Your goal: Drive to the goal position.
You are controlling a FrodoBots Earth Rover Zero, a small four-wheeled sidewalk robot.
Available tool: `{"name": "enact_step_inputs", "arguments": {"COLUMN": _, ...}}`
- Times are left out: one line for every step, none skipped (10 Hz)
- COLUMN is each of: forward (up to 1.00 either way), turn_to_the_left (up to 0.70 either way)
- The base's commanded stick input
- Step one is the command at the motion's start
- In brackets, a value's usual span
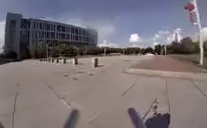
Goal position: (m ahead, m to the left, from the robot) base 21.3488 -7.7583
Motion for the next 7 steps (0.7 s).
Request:
{"name": "enact_step_inputs", "arguments": {"forward": 1.00, "turn_to_the_left": -0.01}}
{"name": "enact_step_inputs", "arguments": {"forward": 1.00, "turn_to_the_left": -0.01}}
{"name": "enact_step_inputs", "arguments": {"forward": 1.00, "turn_to_the_left": -0.01}}
{"name": "enact_step_inputs", "arguments": {"forward": 1.00, "turn_to_the_left": -0.01}}
{"name": "enact_step_inputs", "arguments": {"forward": 1.00, "turn_to_the_left": -0.01}}
{"name": "enact_step_inputs", "arguments": {"forward": 1.00, "turn_to_the_left": -0.01}}
{"name": "enact_step_inputs", "arguments": {"forward": 1.00, "turn_to_the_left": -0.01}}
